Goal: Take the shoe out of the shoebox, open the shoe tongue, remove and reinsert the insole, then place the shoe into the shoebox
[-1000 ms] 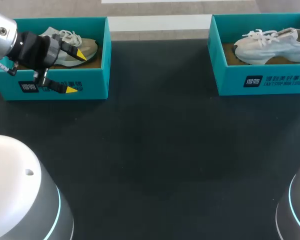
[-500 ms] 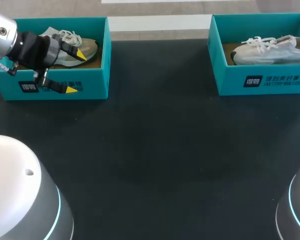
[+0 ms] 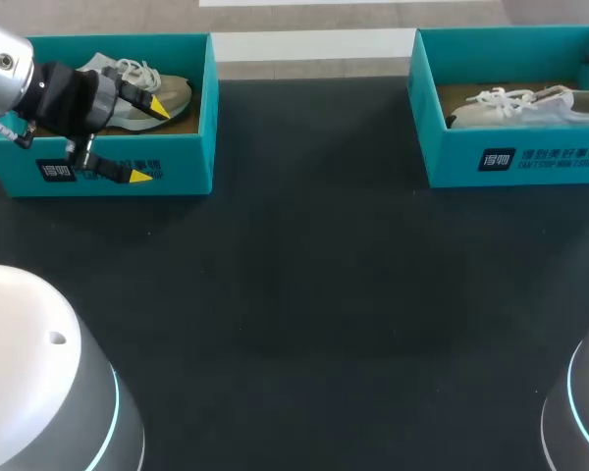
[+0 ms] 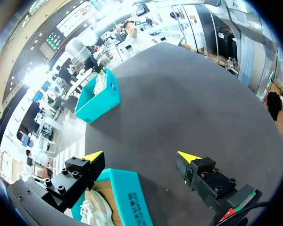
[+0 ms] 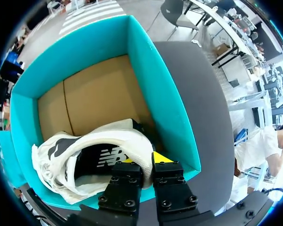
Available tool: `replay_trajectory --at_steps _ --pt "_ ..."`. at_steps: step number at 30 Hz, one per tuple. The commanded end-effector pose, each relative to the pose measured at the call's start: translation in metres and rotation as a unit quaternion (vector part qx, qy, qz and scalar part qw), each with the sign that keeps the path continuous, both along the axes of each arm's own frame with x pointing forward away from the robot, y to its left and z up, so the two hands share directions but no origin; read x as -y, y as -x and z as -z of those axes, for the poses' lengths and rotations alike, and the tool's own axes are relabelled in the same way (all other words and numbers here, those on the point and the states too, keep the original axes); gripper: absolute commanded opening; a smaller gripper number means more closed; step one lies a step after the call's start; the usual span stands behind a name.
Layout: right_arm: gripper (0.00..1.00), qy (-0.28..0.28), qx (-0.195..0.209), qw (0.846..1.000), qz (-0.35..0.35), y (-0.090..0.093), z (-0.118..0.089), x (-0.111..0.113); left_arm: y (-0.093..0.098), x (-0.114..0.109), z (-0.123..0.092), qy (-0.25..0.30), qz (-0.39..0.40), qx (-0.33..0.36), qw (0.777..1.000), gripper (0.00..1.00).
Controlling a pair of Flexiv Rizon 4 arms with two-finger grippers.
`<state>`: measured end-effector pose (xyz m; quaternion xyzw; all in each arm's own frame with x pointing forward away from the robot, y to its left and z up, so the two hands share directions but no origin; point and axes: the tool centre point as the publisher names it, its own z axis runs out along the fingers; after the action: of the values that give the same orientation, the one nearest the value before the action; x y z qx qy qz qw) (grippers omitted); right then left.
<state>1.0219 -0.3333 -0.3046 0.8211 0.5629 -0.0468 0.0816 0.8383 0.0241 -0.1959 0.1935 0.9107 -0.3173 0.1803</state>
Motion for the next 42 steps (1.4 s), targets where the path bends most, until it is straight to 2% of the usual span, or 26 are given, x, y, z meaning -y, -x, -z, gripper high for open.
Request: replay_trajectory --at_steps 1,10,22,32,42 --pt "0.00 -0.003 -0.007 1.000 0.005 -0.003 0.008 -0.001 0.000 0.000 0.000 -0.001 0.000 0.000 1.000 1.00" --pt "0.00 0.001 -0.037 0.999 0.023 0.002 0.031 -0.002 0.000 0.000 0.000 -0.001 0.000 0.000 1.000 1.00" --pt "0.00 0.014 -0.055 0.998 0.020 -0.001 0.047 0.005 0.000 0.000 0.000 -0.001 0.000 0.000 1.000 1.00" --pt "0.00 0.023 -0.061 0.998 -0.007 -0.004 0.047 0.012 0.000 0.000 0.000 -0.001 0.000 0.000 1.000 1.00" --pt "0.00 0.036 -0.063 0.996 -0.048 -0.003 0.046 0.004 0.000 0.000 0.000 -0.001 0.000 0.000 1.000 1.00"
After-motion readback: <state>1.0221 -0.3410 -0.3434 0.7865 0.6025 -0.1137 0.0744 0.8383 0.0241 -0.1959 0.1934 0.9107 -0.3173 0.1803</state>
